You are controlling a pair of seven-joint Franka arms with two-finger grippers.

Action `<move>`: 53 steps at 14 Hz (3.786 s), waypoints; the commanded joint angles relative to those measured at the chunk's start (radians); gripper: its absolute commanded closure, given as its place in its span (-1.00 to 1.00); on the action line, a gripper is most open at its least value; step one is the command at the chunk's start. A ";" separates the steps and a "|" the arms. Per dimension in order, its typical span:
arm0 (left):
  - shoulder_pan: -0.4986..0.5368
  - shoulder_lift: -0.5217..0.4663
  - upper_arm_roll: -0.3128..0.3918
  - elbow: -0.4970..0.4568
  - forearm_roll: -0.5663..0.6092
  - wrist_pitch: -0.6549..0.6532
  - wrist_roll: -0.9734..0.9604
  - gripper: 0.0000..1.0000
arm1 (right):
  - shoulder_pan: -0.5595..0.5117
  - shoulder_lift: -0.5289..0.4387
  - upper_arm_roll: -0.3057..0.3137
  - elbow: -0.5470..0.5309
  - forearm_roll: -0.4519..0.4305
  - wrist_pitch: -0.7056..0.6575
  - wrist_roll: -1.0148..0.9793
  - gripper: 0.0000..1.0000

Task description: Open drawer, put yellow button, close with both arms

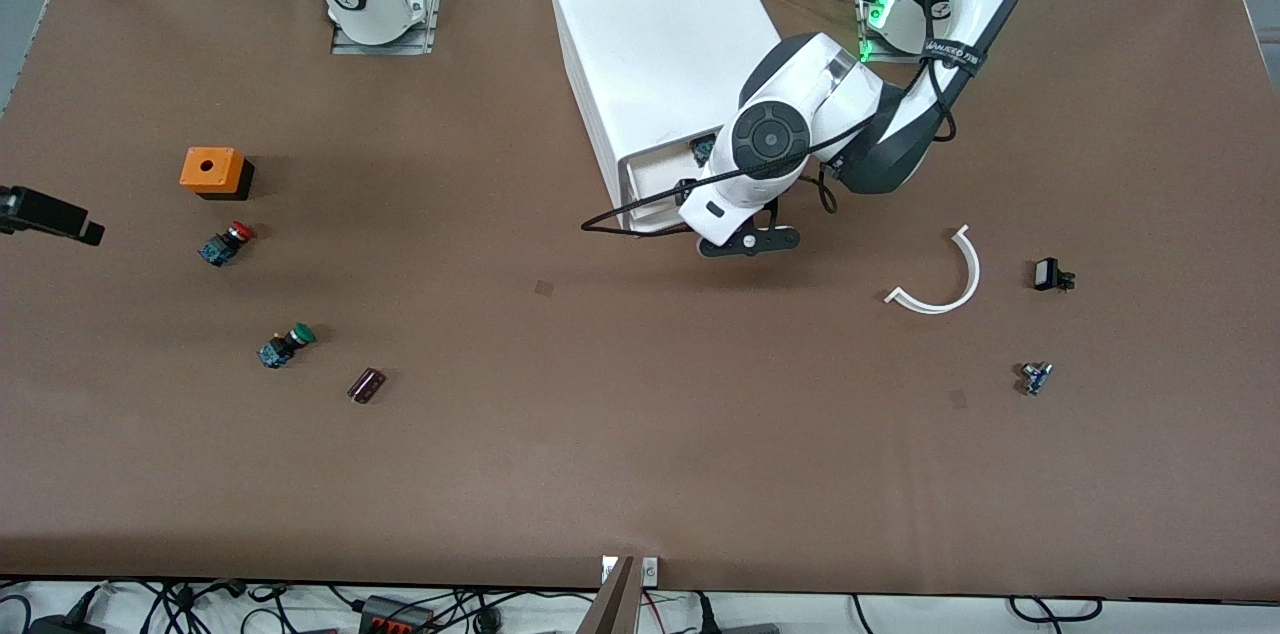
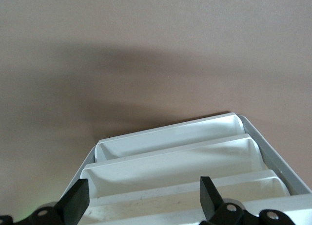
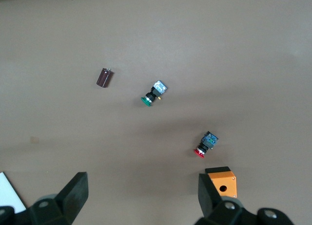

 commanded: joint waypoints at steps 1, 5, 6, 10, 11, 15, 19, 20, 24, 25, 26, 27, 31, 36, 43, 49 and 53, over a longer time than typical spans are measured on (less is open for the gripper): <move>0.015 -0.032 -0.038 -0.035 0.007 -0.016 -0.018 -1.00 | -0.012 -0.103 0.046 -0.127 -0.051 0.044 -0.028 -1.00; 0.015 -0.032 -0.072 -0.035 0.006 -0.047 -0.021 -1.00 | -0.009 -0.106 0.035 -0.125 -0.055 0.042 -0.057 -1.00; 0.015 -0.032 -0.073 -0.035 0.006 -0.048 -0.021 -1.00 | -0.006 -0.107 0.035 -0.125 -0.056 0.039 -0.057 -1.00; 0.014 -0.032 -0.073 -0.035 0.006 -0.051 -0.021 -1.00 | -0.008 -0.138 0.038 -0.180 -0.058 0.057 -0.057 -1.00; 0.012 -0.032 -0.073 -0.035 0.006 -0.054 -0.021 -1.00 | -0.008 -0.174 0.038 -0.238 -0.061 0.089 -0.057 -1.00; 0.014 -0.031 -0.076 -0.035 0.006 -0.054 -0.021 -1.00 | -0.008 -0.307 0.044 -0.427 -0.093 0.171 -0.057 -1.00; 0.041 -0.031 -0.072 -0.012 0.009 -0.057 -0.017 -1.00 | -0.011 -0.301 0.046 -0.420 -0.085 0.148 -0.058 -1.00; 0.065 -0.032 -0.066 0.000 0.022 -0.063 -0.009 -1.00 | -0.011 -0.294 0.046 -0.411 -0.084 0.146 -0.064 -1.00; 0.185 -0.031 -0.069 0.095 0.140 -0.164 0.070 -1.00 | -0.012 -0.290 0.041 -0.398 -0.081 0.143 -0.063 -1.00; 0.191 -0.032 -0.061 0.129 0.160 -0.194 0.107 -1.00 | -0.012 -0.288 0.040 -0.398 -0.081 0.145 -0.065 -1.00; 0.219 -0.032 -0.053 0.167 0.186 -0.230 0.123 -1.00 | -0.011 -0.288 0.040 -0.398 -0.081 0.143 -0.065 -1.00; 0.260 -0.032 -0.061 0.213 0.214 -0.284 0.161 -1.00 | -0.009 -0.288 0.041 -0.398 -0.081 0.145 -0.065 -1.00; 0.435 -0.050 -0.058 0.307 0.227 -0.344 0.496 -1.00 | -0.011 -0.288 0.041 -0.394 -0.081 0.145 -0.063 -1.00; 0.491 -0.216 0.080 0.292 0.160 -0.335 0.816 -1.00 | -0.009 -0.291 0.043 -0.394 -0.081 0.143 -0.066 -1.00; 0.233 -0.508 0.462 -0.067 -0.037 -0.087 1.016 -1.00 | -0.006 -0.288 0.048 -0.394 -0.081 0.145 -0.046 -1.00; 0.230 -0.505 0.461 -0.050 0.006 -0.163 1.026 -1.00 | -0.008 -0.294 0.048 -0.394 -0.082 0.142 -0.063 -1.00; 0.228 -0.502 0.447 -0.024 0.013 -0.186 1.016 -1.00 | -0.012 -0.293 0.046 -0.395 -0.084 0.142 -0.065 -1.00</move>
